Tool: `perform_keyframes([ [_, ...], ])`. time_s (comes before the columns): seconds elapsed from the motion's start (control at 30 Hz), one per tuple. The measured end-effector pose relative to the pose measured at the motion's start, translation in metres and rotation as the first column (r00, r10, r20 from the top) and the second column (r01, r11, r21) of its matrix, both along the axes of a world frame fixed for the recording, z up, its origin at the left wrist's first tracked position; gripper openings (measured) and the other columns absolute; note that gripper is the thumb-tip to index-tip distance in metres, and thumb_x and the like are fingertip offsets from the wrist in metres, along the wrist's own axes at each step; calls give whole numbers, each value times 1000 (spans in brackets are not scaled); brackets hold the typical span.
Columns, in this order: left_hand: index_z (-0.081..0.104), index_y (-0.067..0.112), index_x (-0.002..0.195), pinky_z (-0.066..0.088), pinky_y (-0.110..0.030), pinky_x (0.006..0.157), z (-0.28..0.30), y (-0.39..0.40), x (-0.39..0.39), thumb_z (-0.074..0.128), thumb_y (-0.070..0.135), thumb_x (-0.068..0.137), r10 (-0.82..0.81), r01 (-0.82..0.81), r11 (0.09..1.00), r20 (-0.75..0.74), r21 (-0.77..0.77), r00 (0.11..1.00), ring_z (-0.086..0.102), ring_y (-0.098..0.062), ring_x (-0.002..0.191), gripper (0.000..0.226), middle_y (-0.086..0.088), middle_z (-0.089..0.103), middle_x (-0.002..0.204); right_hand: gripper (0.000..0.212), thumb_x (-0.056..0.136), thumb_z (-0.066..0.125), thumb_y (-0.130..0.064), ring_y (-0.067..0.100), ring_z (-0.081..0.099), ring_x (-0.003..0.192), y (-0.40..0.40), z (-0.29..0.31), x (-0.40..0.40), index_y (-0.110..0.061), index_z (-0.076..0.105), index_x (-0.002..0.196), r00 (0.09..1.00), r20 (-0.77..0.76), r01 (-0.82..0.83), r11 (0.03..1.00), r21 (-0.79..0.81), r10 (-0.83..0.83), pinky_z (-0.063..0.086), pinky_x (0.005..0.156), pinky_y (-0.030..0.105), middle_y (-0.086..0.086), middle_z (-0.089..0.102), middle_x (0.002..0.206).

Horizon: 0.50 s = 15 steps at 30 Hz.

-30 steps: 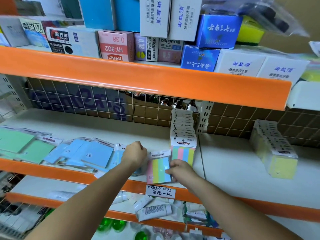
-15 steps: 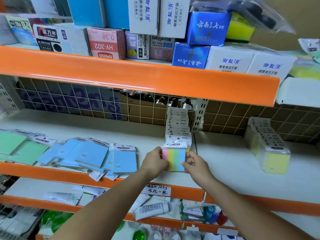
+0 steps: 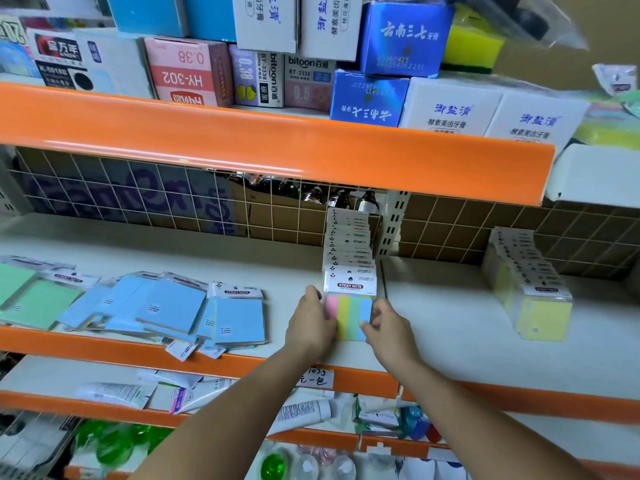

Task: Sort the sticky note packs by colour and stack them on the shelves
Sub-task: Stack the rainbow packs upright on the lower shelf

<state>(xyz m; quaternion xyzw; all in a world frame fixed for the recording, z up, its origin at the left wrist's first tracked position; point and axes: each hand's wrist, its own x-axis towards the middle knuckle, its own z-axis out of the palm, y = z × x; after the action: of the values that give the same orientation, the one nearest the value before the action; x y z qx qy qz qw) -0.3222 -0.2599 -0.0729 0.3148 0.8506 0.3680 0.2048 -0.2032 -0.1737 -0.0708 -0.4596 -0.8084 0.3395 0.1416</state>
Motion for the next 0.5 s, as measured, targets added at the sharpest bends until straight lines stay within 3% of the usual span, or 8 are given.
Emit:
perform_keyframes([
  [0.2,44,10,122,43,-34,85,-7,-3,-5,60,30,87,-161,123,963,-143,-241,977,50,-26,114,43,-8,48,124,34,86,66,-33,23,62,101,2,-10,-1,-19,50,111,974,225,4,997,80,-22,53,79,35,-1,65,112],
  [0.3,49,11,117,43,-35,86,-10,-4,-5,58,29,88,-183,135,956,-173,-260,968,50,-26,112,35,-8,49,121,37,86,67,-36,22,61,106,6,-8,-3,-18,53,115,961,276,-34,995,90,7,53,82,36,0,64,119],
  [0.5,60,10,102,44,-32,77,-12,-7,-4,52,23,91,-126,85,974,-193,-210,973,55,-26,99,19,-8,52,109,30,89,64,-37,22,62,98,10,-4,-4,-17,60,110,940,337,-89,991,102,49,50,73,31,1,66,112],
])
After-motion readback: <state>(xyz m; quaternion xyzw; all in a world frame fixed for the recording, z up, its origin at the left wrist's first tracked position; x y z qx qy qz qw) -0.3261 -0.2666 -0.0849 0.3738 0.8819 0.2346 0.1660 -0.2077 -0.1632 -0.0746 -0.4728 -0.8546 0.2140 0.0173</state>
